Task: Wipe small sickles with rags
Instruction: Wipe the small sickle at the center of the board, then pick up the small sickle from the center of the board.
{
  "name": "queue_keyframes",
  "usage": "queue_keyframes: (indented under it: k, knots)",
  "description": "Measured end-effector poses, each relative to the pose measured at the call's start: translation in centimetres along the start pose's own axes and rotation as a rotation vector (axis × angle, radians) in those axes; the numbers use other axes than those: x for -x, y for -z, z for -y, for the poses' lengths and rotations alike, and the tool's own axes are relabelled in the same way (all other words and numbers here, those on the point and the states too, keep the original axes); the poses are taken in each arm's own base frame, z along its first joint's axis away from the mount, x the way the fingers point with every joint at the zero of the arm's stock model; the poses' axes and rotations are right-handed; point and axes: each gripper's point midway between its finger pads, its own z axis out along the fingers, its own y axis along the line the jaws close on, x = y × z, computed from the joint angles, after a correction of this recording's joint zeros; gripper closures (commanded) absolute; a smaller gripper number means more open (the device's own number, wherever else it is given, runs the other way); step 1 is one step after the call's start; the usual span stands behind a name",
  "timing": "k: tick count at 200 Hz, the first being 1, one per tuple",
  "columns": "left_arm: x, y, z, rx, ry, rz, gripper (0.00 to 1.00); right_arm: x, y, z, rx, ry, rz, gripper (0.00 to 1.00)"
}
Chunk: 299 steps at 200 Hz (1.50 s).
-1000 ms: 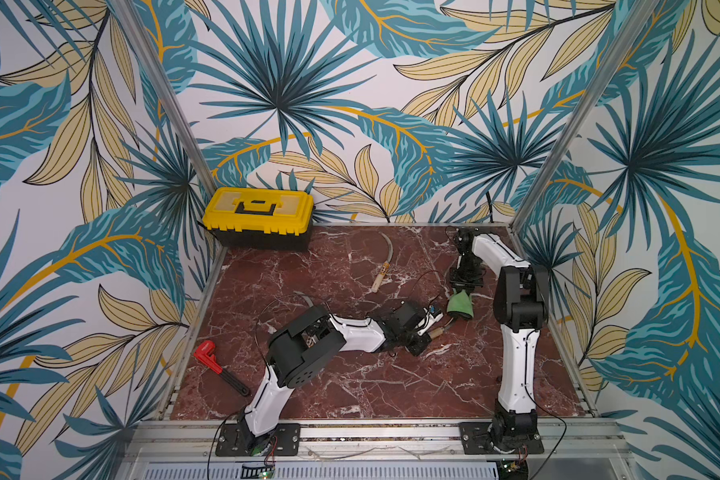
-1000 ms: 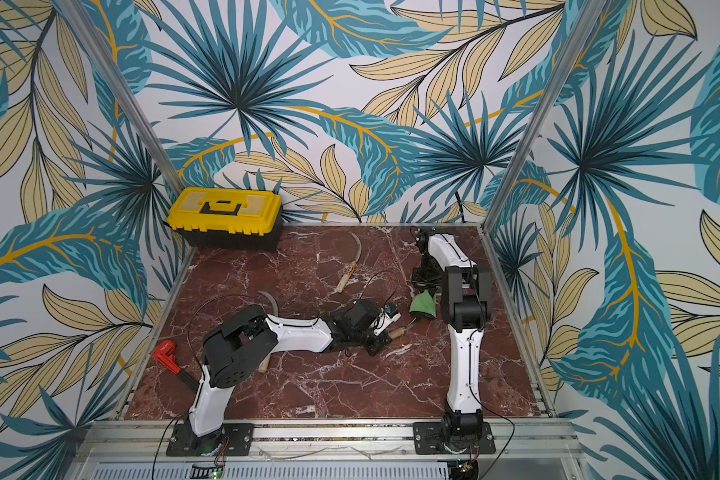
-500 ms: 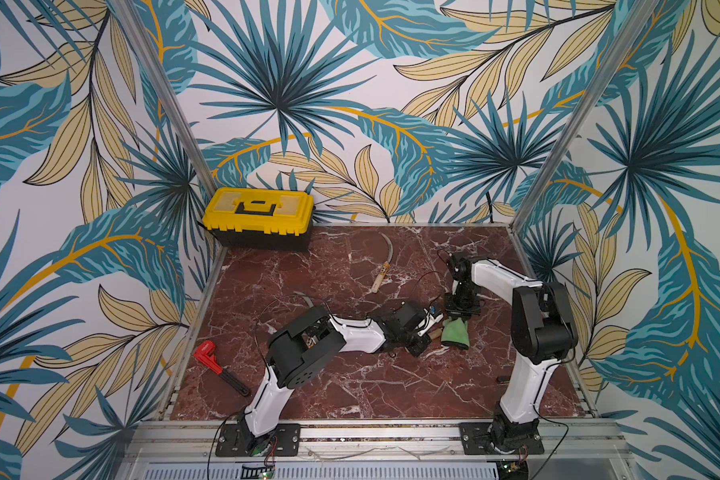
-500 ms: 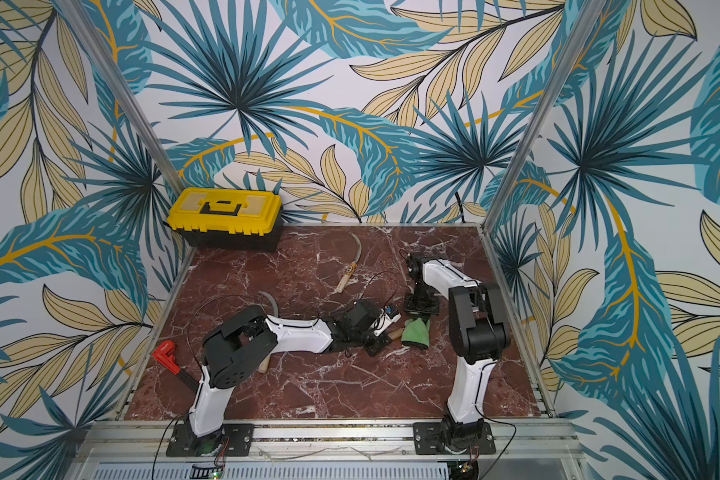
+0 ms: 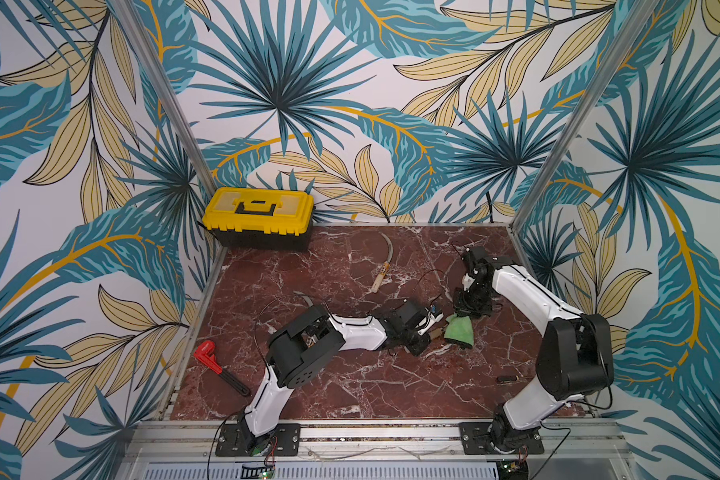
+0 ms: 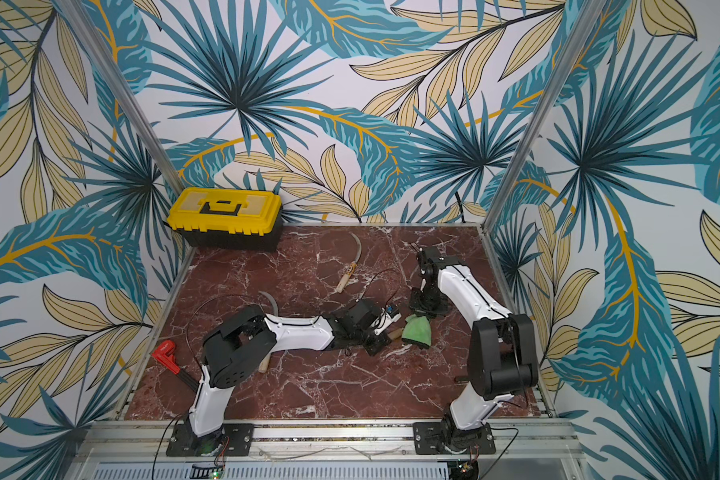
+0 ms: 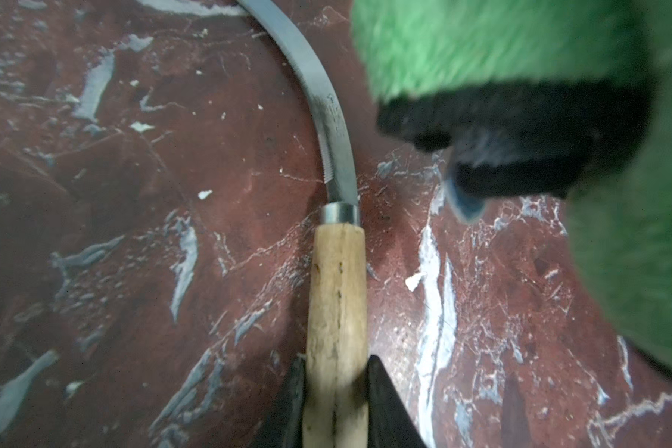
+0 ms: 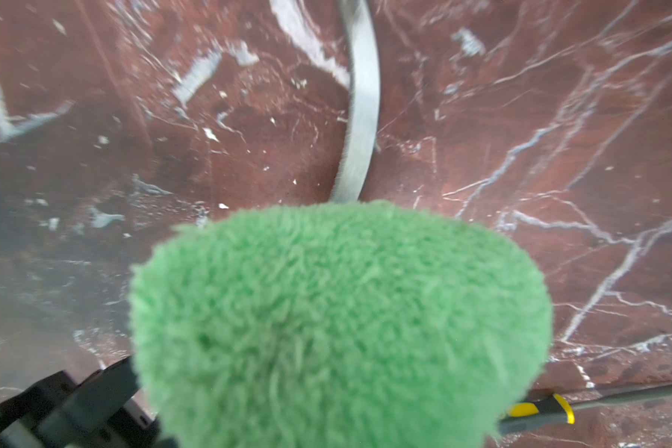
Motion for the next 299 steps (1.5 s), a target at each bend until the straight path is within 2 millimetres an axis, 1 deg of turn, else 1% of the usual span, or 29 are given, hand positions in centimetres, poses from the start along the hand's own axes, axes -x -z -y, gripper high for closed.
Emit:
queue_keyframes:
  k: [21, 64, 90, 108, 128, 153, 181, 215, 232, 245, 266, 299]
  knots:
    - [-0.2, 0.3, 0.0, 0.006, 0.006, -0.050, 0.63, -0.4, 0.2, 0.8, 0.003, -0.019, 0.012, 0.96]
    - [-0.5, 0.6, 0.0, 0.015, -0.003, -0.144, 0.61, -1.6, -0.7, 3.2, 0.004, -0.078, 0.010, 0.95]
    - [0.1, 0.7, 0.2, 0.016, -0.020, -0.180, 0.61, -1.6, -1.1, 4.1, 0.017, -0.107, 0.023, 0.95]
    - [0.8, 0.7, 0.2, 0.018, -0.033, -0.193, 0.61, -1.6, -1.5, 4.7, 0.023, -0.123, 0.030, 0.95]
    - [1.1, 0.2, 0.2, 0.018, -0.040, -0.213, 0.61, -1.6, -2.0, 5.2, 0.027, -0.136, 0.032, 0.95]
    - [0.5, -0.4, 0.3, 0.019, -0.040, -0.251, 0.61, -1.5, -2.4, 5.8, 0.032, -0.160, 0.038, 0.95]
    - [0.8, -0.7, 0.7, 0.017, -0.052, -0.257, 0.61, -1.1, -2.2, 6.3, 0.045, -0.178, 0.065, 0.95]
    - [1.4, -1.3, 0.8, 0.021, -0.059, -0.256, 0.62, -0.6, -1.8, 6.0, 0.071, -0.181, 0.094, 0.95]
    - [1.7, -1.7, 0.8, 0.022, -0.061, -0.256, 0.69, -0.5, -1.7, 6.0, 0.080, -0.182, 0.103, 0.95]
    - [1.9, -2.0, 0.8, 0.023, -0.062, -0.255, 0.79, -0.7, -1.7, 5.9, 0.085, -0.182, 0.105, 0.95]
    - [2.3, -2.2, 1.0, 0.019, -0.060, -0.251, 1.00, -0.9, -1.6, 5.8, 0.097, -0.181, 0.110, 0.95]
    - [2.4, -2.3, 0.8, 0.031, -0.045, -0.251, 1.00, -0.6, -0.6, 5.3, 0.128, -0.174, 0.154, 0.95]
